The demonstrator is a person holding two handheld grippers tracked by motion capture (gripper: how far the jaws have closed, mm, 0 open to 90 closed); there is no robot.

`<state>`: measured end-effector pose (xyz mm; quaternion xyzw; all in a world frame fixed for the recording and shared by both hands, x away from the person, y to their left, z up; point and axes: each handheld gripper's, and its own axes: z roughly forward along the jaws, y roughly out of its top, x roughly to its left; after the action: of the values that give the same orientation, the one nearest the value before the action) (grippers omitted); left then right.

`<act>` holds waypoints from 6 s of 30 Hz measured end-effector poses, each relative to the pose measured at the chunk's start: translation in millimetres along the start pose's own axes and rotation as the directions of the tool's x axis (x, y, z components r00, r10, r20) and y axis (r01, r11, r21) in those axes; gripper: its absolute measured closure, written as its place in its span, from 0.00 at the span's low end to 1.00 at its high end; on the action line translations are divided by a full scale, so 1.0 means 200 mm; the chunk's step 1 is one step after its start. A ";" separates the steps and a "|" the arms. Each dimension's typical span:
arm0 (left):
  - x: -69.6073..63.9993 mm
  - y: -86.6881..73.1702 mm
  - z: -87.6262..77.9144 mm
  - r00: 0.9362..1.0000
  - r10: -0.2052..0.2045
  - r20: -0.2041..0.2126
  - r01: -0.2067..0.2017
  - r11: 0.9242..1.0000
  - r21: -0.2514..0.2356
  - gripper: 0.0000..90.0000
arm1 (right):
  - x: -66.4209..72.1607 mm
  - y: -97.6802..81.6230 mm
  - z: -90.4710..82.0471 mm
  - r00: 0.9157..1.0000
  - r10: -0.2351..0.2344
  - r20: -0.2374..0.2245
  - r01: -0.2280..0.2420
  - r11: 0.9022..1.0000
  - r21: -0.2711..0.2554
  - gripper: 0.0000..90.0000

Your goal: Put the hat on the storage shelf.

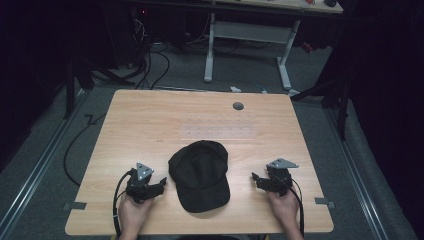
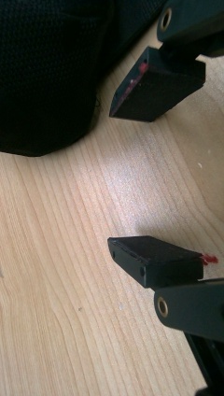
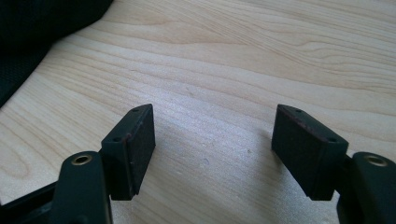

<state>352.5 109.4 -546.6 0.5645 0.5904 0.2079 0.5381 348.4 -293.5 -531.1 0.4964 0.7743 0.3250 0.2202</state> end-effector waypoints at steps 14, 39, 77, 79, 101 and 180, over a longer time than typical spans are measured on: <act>0.00 0.00 0.00 1.000 -0.017 -0.004 0.017 1.000 -0.001 0.33 | 0.00 0.00 0.00 1.000 0.002 0.002 -0.002 1.000 0.000 0.34; 0.00 0.00 0.00 1.000 -0.009 -0.003 0.009 1.000 0.004 0.30 | 0.01 -0.01 -0.01 1.000 0.023 0.015 -0.023 1.000 -0.001 0.36; 0.00 0.00 0.00 1.000 -0.003 -0.005 0.003 1.000 0.005 0.30 | 0.07 0.13 -0.15 0.989 0.042 -0.142 -0.051 0.997 -0.057 0.51; 0.00 0.00 0.00 1.000 -0.003 -0.005 0.003 1.000 0.005 0.30 | 0.08 0.14 -0.15 0.988 0.034 -0.151 -0.043 0.997 -0.057 0.51; 0.00 0.00 0.00 1.000 -0.004 -0.004 0.004 1.000 0.005 0.30 | 0.21 0.34 -0.11 0.969 -0.047 -0.242 0.033 0.998 -0.062 0.56; 0.00 0.00 0.00 1.000 -0.007 -0.003 0.007 1.000 0.007 0.30 | 0.42 0.60 0.17 0.955 -0.165 -0.247 0.172 0.985 0.007 0.93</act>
<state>351.5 108.8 -546.4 0.5638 0.5939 0.2048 0.5361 411.1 -170.9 -470.7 0.3875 0.8395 0.3530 0.1428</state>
